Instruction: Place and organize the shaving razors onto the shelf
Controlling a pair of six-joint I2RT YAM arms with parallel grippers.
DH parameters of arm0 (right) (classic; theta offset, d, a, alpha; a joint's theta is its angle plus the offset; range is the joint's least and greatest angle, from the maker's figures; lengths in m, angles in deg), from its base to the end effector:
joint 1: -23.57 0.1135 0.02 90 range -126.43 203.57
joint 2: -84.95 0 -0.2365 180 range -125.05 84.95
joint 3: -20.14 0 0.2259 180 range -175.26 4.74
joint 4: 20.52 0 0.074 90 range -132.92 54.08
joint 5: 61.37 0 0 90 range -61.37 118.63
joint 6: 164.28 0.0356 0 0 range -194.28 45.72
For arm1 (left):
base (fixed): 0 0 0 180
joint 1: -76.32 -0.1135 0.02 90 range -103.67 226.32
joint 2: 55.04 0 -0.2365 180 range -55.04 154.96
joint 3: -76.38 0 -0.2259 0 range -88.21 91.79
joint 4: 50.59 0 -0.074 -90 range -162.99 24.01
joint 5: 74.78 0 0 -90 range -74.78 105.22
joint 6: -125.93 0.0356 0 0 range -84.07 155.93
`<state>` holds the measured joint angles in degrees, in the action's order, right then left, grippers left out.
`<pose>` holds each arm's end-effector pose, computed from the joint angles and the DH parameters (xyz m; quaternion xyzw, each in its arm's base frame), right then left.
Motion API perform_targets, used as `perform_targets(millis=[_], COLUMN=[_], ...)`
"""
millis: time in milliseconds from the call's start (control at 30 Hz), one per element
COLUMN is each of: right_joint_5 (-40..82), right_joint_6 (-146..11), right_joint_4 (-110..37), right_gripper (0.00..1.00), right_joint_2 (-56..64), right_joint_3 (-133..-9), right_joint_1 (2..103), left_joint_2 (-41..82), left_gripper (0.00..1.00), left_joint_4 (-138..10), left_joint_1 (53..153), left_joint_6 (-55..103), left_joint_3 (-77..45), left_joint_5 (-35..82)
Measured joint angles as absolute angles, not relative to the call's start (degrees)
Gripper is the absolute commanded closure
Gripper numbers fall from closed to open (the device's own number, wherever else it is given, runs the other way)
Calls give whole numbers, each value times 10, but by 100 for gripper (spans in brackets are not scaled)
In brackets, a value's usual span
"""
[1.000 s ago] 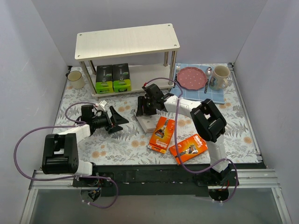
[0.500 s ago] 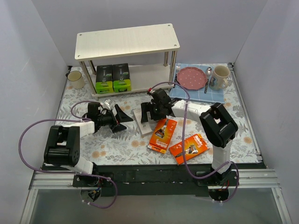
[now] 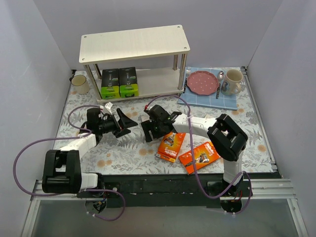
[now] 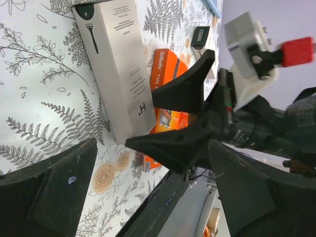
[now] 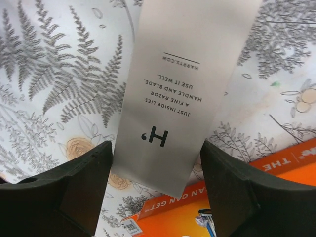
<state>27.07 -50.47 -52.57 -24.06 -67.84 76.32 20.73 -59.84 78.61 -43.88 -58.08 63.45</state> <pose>0.2254 0.2981 0.1684 -0.2412 0.9173 0.2063 0.2405 0.2312 -0.0358 0.1669 -0.3808 0.7528 -0.5344 0.0511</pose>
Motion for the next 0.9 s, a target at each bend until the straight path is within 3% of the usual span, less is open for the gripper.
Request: perform_targets(millis=[67,133,200,500,733,900], right_joint_5=[290,309,323,363,371,375], right_joint_6=[-505,-507,-514,-559,-567,-567], right_joint_4=[-530,-529,-526,-525,-534,-534], right_gripper=[29,42,45,48,57,57], right_joint_2=[-241,-242,-242,-238,-208,-201], right_joint_3=[-678,-678,-678,-712,-748,-784], right_joint_1=[765,765,765,756,709,676], left_joint_2=[182,159,139,121,161,188], left_gripper=[5,5,4,4,4,4], left_joint_4=[-601,-606,-614,-612,-587,-578], left_joint_1=[776,758,736,684,659,659], left_joint_6=[-439,-439,-440,-461,-488,-491], left_joint_3=[-589,-600,-610,-637,-639,-621], left_joint_5=[633,632,631,630,630,631])
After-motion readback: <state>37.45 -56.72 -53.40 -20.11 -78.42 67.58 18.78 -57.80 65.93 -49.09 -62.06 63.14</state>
